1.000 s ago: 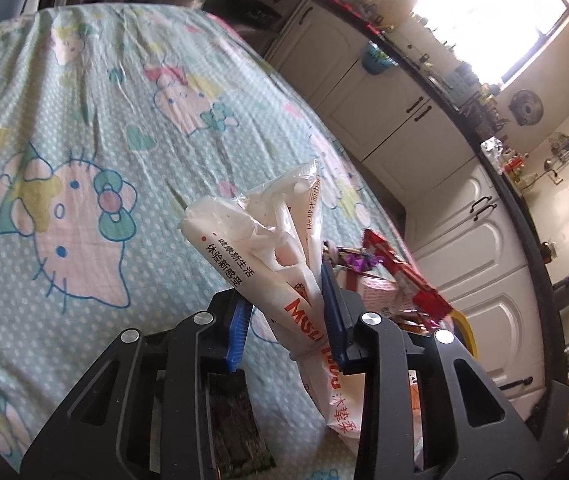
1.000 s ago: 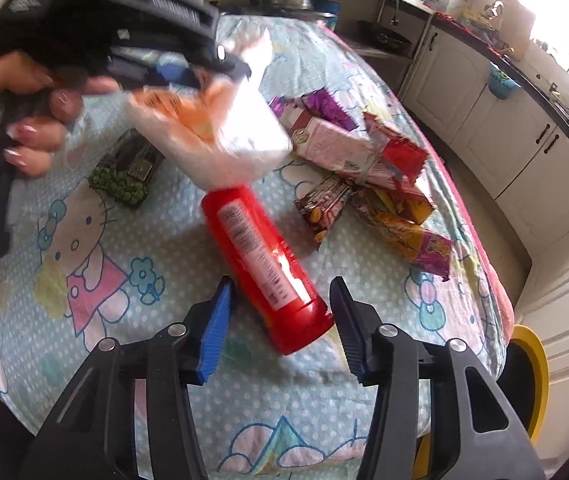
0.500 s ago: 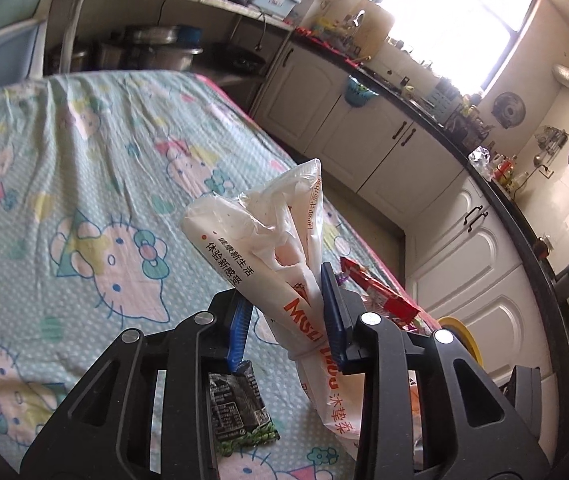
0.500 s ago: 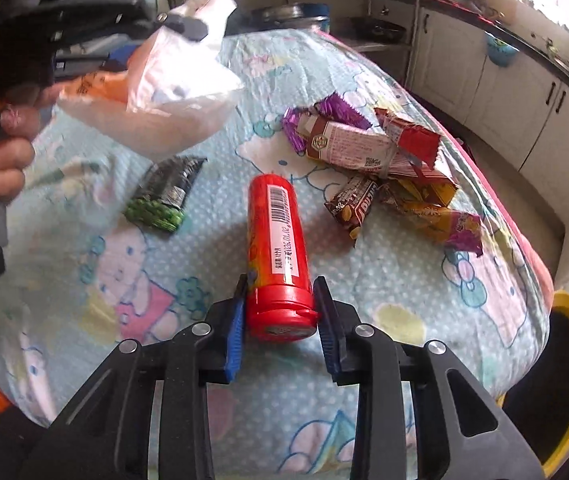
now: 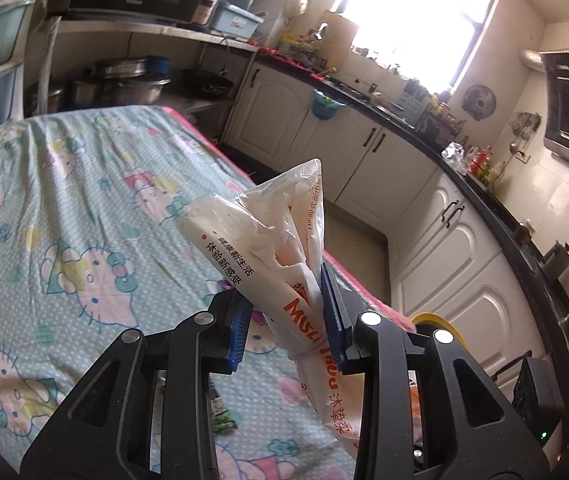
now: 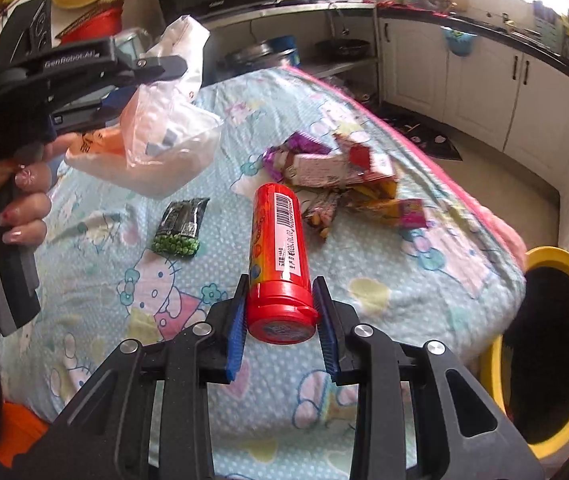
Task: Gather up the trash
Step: 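Carry the red cylinder and white bag over the yellow bin and release both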
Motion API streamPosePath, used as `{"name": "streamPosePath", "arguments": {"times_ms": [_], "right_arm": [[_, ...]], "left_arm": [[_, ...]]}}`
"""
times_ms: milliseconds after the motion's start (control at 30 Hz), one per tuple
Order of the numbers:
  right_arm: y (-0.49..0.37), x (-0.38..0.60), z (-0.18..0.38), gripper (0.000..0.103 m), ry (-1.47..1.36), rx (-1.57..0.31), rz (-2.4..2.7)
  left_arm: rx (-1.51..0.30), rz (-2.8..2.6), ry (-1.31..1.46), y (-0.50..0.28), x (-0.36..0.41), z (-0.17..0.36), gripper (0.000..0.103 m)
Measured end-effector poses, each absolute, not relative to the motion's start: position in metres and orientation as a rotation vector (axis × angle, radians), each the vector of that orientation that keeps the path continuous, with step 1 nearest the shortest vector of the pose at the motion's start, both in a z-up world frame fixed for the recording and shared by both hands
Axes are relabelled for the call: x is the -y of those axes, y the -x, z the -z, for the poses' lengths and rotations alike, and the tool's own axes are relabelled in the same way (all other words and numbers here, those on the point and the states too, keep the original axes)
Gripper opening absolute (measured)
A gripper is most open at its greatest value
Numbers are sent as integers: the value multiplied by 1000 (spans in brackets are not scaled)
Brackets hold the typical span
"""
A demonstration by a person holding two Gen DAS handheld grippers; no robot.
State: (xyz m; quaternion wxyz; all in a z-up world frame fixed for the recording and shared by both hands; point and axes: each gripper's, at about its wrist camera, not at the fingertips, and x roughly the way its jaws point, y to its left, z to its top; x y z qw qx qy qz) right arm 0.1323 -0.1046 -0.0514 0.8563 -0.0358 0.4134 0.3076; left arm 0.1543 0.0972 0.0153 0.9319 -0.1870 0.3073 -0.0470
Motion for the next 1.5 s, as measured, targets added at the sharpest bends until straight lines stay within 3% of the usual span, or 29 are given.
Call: {"name": "streamPosePath", "arguments": {"times_ms": [667,1500], "right_arm": [[-124,202,15,30,-42,-764,-445],[-125,291,14,29,-128,-713,-145]], "left_arm": [[-590,235,280,-164,-18,-36,25],[-558,380,157,-184,87,-38,26]]}}
